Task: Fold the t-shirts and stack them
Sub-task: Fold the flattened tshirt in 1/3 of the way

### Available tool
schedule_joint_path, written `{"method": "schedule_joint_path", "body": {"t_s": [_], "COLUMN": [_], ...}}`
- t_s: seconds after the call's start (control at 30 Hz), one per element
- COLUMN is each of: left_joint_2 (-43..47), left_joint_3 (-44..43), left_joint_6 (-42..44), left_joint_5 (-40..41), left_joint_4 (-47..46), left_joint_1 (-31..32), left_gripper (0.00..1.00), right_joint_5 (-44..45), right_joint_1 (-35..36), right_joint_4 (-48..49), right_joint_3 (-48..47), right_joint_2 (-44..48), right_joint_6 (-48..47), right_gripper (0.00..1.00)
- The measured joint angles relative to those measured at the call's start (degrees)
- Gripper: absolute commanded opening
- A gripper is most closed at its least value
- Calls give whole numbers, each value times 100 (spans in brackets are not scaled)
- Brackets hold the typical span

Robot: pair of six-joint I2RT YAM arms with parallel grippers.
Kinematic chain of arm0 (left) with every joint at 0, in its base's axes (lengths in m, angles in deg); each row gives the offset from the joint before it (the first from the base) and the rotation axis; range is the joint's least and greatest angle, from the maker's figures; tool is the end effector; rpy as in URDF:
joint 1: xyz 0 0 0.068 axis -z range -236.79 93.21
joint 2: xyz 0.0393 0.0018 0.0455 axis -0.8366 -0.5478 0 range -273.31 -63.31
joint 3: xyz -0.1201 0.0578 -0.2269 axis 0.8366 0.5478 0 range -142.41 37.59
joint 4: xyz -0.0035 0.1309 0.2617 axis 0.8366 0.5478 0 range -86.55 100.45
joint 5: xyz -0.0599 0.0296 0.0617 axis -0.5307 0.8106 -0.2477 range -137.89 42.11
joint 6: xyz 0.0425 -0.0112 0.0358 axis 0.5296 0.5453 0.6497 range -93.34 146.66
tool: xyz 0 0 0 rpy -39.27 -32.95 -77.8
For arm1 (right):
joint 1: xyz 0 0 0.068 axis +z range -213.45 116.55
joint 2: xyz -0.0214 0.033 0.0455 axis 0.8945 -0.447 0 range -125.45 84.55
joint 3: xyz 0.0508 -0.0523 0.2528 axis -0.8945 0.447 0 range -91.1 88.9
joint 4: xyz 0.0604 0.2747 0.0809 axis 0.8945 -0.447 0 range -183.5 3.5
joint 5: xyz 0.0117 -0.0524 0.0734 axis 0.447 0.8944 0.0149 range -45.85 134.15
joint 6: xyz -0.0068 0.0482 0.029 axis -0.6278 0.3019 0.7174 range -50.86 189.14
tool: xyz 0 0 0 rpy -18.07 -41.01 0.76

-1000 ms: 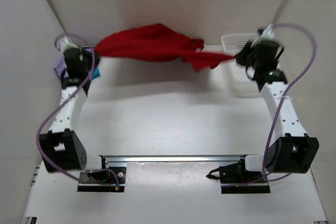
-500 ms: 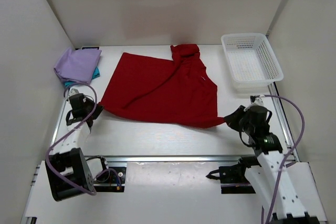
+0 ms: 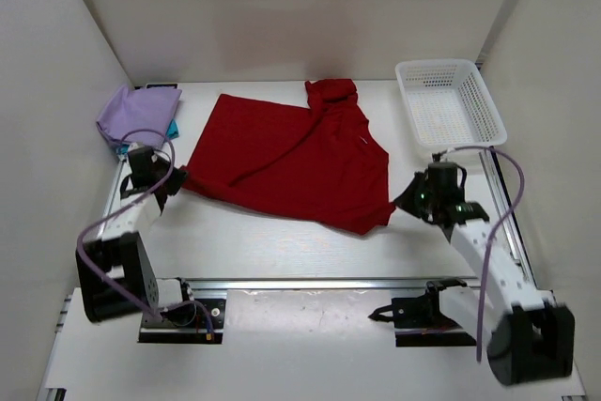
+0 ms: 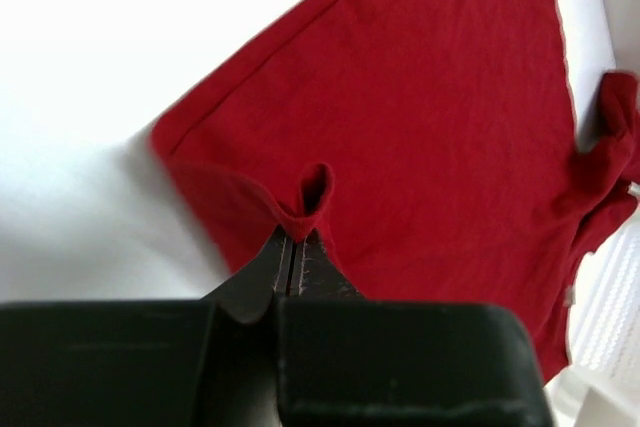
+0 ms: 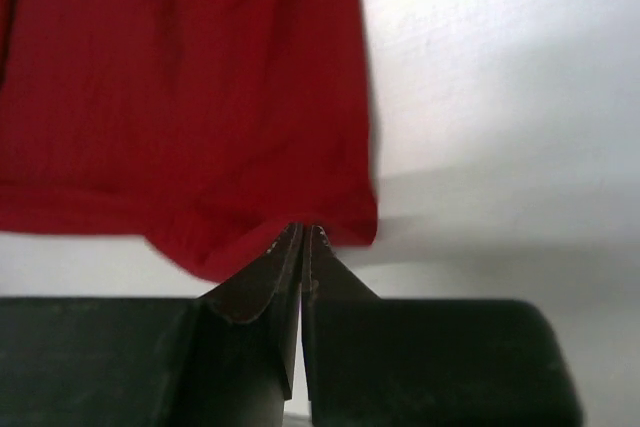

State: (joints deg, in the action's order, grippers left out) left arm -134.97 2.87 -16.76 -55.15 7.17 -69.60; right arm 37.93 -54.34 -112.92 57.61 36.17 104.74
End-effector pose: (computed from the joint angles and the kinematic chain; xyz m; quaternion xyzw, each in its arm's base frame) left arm 0.2785 0.0581 0.1615 -0.4042 0.8123 -0.1654 0.3865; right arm 0.2136 0.0386 0.2009 0.1893 0.8980 0.1959 0.3455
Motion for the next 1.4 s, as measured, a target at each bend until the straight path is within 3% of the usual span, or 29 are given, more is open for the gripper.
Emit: {"method": "schedule_joint_path", "body": {"t_s": [0.13, 0.37, 0.63, 0.7, 0.77, 0.8, 0.83, 0.87, 1.0, 1.07, 1.13, 1.3, 1.4], "left_joint_2": [-1016, -2205, -3322, -3552, -3674, -3692, -3696, -3687, -3407, -2964, -2389, -1506, -1574], "left_joint_3": [-863, -1777, -2763, -2988, -3067, -3067, -3064, -3064, -2879, -2511, -2004, -822, -269], "left_joint_6": [-125, -210, -177, -131, -68, -37, -11, 9, 107, 155, 166, 44, -151], "left_joint_5": [46, 87, 127, 120, 81, 70, 59, 57, 92, 153, 210, 55, -173], "left_joint_4": [-107, -247, -149, -98, -90, -70, -39, -28, -42, -131, -262, -647, -804], "left_joint_1": [68, 66, 144, 166, 170, 170, 170, 170, 170, 173, 179, 31, -262], "left_gripper": [0, 0, 0, 15, 27, 37, 39, 42, 41, 41, 38, 39, 42], "right_joint_5": [-31, -271, -354, -354, -356, -358, -354, -352, -334, -321, -280, -258, -267], "right_joint_1": [-177, -367, -551, -555, -560, -560, -560, -562, -568, -551, -494, -205, -46], "right_joint_4": [575, 1257, 914, 710, 557, 485, 439, 409, 372, 632, 1108, 1838, 2218], "right_joint_3": [-1064, -3171, -5372, -5827, -6199, -6330, -6417, -6446, -6266, -5571, -4400, -2236, -1300], "right_joint_2": [-1753, -3943, -5954, -6345, -6677, -6800, -6885, -6922, -6747, -6214, -5305, -3436, -2990], "right_joint_6": [-256, -525, -787, -870, -909, -929, -955, -966, -1036, -1003, -876, -660, -597], "right_gripper": [0, 0, 0, 0, 10, 18, 27, 34, 36, 11, 0, 2, 17]}}
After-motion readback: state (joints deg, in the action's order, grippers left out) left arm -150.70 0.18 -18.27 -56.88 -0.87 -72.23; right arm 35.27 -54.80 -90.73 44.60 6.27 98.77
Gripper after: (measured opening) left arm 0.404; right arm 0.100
